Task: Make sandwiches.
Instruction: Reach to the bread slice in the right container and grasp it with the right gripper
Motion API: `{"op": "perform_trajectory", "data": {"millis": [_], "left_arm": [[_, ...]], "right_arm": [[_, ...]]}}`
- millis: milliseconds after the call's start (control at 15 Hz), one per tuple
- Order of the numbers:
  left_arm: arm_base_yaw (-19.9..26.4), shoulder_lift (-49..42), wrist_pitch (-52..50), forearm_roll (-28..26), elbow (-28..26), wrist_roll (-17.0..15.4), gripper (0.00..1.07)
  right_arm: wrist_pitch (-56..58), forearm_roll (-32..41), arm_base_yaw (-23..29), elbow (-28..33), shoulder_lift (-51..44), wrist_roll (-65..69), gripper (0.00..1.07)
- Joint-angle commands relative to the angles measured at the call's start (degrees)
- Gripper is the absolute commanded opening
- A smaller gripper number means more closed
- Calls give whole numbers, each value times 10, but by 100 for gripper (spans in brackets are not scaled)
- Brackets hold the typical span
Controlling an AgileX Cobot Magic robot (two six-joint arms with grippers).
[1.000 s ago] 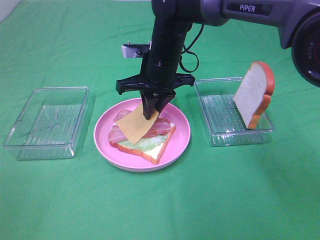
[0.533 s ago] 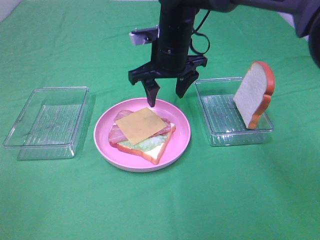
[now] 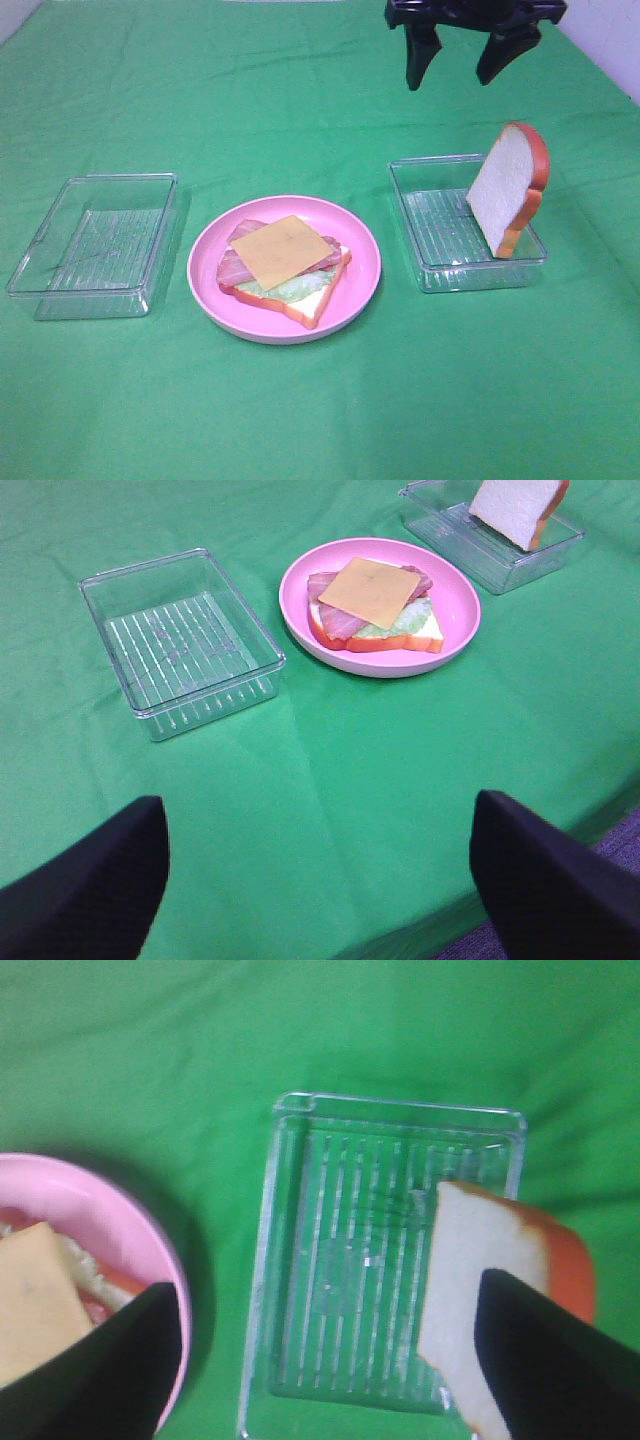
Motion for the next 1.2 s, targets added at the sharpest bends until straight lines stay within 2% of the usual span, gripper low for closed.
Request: {"op": "perform_trajectory", "data": {"millis": [67, 333, 667, 800, 933, 1200], "left_arm": [[-1, -5, -6, 1, 1, -1, 78], [-1, -5, -6, 1, 1, -1, 78], [-1, -5, -6, 1, 1, -1, 78], [-1, -5, -6, 1, 1, -1, 78], [-1, -5, -6, 1, 1, -1, 78], [-1, -5, -6, 1, 1, -1, 78]], "right_arm": [[39, -19, -38, 3, -8, 4, 78], [39, -15, -99, 62, -9, 6, 78], [12, -7, -109, 133, 4, -6, 78], [5, -5, -109, 135, 20, -14, 77], [-4, 14, -109, 135, 28, -31, 68], [-4, 17, -109, 135, 27, -32, 25]]}}
